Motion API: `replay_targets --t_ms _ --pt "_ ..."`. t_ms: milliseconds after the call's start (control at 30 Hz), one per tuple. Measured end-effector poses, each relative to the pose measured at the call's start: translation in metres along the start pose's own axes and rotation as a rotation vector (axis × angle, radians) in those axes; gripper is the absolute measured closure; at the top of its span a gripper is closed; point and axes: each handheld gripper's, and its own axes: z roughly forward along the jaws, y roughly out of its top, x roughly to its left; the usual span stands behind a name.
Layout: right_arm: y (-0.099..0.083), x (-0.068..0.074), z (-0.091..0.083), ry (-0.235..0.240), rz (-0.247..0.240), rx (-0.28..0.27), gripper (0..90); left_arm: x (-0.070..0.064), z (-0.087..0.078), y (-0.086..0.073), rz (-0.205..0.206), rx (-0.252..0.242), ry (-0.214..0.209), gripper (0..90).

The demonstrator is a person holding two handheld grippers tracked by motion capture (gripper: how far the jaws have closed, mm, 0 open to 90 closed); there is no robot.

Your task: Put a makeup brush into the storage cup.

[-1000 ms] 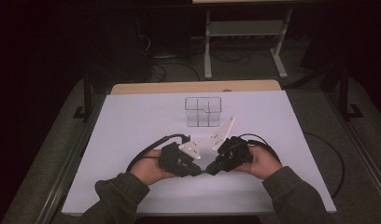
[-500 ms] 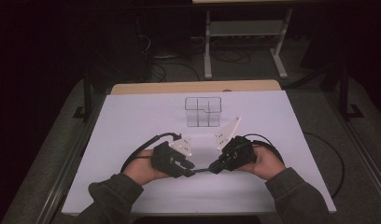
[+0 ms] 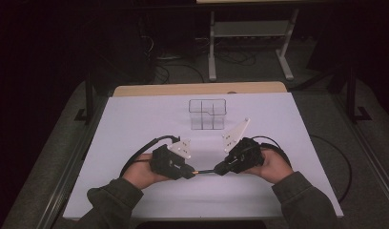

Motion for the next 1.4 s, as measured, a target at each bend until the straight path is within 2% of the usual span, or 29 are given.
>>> replay_targets --t_ms 133,367,533,667,833,1067,1267,1400 --pt "-0.001 0.0 0.001 0.001 -0.01 0.001 83.3 -0.001 0.002 0.001 0.012 0.011 -0.007 82.1" --pt "-0.002 -0.001 0.005 -0.008 -0.025 0.017 82.4 -0.003 0.004 0.002 0.024 0.036 0.013 83.0" --pt "-0.002 -0.003 0.007 -0.009 -0.014 0.023 80.6 -0.003 0.004 0.003 0.025 0.04 0.014 83.1" --pt "-0.001 -0.005 0.01 -0.001 0.001 0.038 73.8 -0.003 0.004 0.005 0.025 0.043 0.011 83.1" --pt "0.004 -0.005 0.018 0.012 -0.02 0.046 71.9 -0.004 0.007 0.007 0.029 0.056 0.009 83.2" --pt "0.009 -0.005 0.025 0.022 -0.037 0.059 72.5 -0.005 0.01 0.012 0.046 0.068 0.002 83.2" --pt "0.011 -0.005 0.029 0.039 -0.035 0.075 80.7 -0.005 0.011 0.015 0.058 0.072 0.001 83.2" --pt "0.011 -0.005 0.032 0.049 -0.039 0.082 82.0 -0.005 0.01 0.015 0.053 0.07 -0.003 83.1"
